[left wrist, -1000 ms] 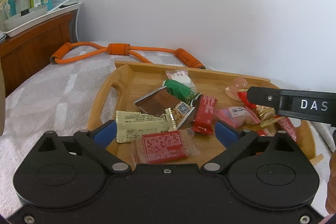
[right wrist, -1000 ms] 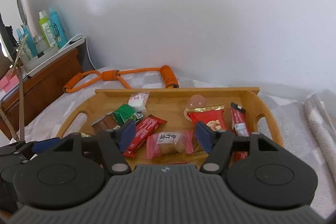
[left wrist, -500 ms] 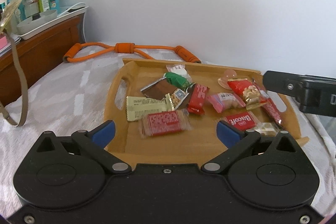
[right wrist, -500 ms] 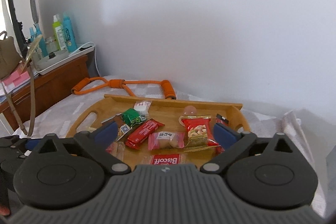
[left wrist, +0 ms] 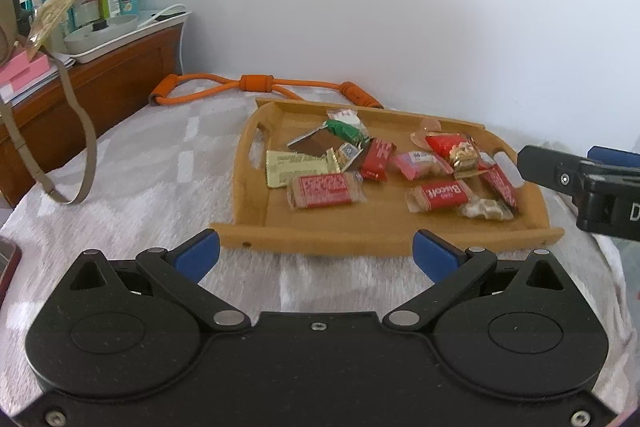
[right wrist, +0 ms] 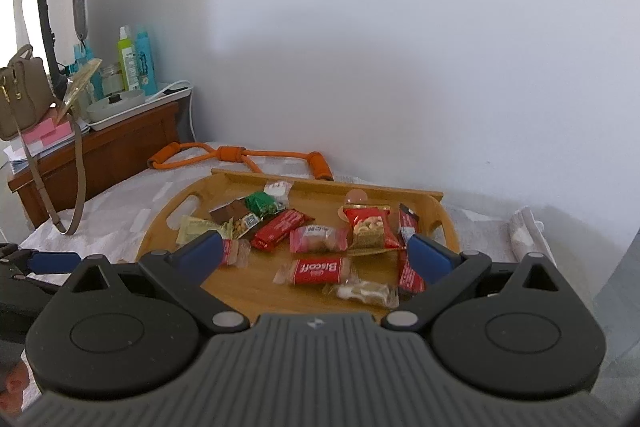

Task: Organize snacks

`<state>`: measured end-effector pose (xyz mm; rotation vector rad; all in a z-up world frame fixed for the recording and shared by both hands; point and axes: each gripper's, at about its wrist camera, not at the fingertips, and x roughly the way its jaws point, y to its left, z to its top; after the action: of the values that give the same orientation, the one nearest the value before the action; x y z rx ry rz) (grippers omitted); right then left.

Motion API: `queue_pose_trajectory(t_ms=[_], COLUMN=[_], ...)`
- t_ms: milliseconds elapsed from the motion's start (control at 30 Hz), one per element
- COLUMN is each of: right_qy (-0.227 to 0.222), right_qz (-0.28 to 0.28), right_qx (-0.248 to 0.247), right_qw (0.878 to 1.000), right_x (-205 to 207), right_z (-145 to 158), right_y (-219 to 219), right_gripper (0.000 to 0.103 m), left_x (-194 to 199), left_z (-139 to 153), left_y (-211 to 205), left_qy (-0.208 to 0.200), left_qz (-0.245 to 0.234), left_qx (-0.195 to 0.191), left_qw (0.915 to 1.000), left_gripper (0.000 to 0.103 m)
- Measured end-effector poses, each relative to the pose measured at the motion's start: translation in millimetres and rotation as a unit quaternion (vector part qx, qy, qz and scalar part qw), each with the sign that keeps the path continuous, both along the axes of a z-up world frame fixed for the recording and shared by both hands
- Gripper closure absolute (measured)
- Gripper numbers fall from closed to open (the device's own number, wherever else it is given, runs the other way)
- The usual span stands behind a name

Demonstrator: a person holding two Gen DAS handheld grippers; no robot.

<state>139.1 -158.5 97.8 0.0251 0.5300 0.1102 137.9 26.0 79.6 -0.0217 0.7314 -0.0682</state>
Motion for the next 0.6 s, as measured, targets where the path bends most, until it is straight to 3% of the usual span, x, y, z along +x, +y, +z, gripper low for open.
queue_pose_trajectory(t_ms=[600], right_qy=[0.050], right_qz=[0.009], right_qx=[0.003], right_qw=[0.999], right_x=[-43.8], right_z=[-30.2], right_y=[2.6], right_gripper=[0.000], left_x=[-58.8], left_z=[-34.0], left_y=[7.4], left_qy=[0.023], left_qz=[0.035], left_qx=[0.017], left_qw=[0.9990], left_gripper=[0.000])
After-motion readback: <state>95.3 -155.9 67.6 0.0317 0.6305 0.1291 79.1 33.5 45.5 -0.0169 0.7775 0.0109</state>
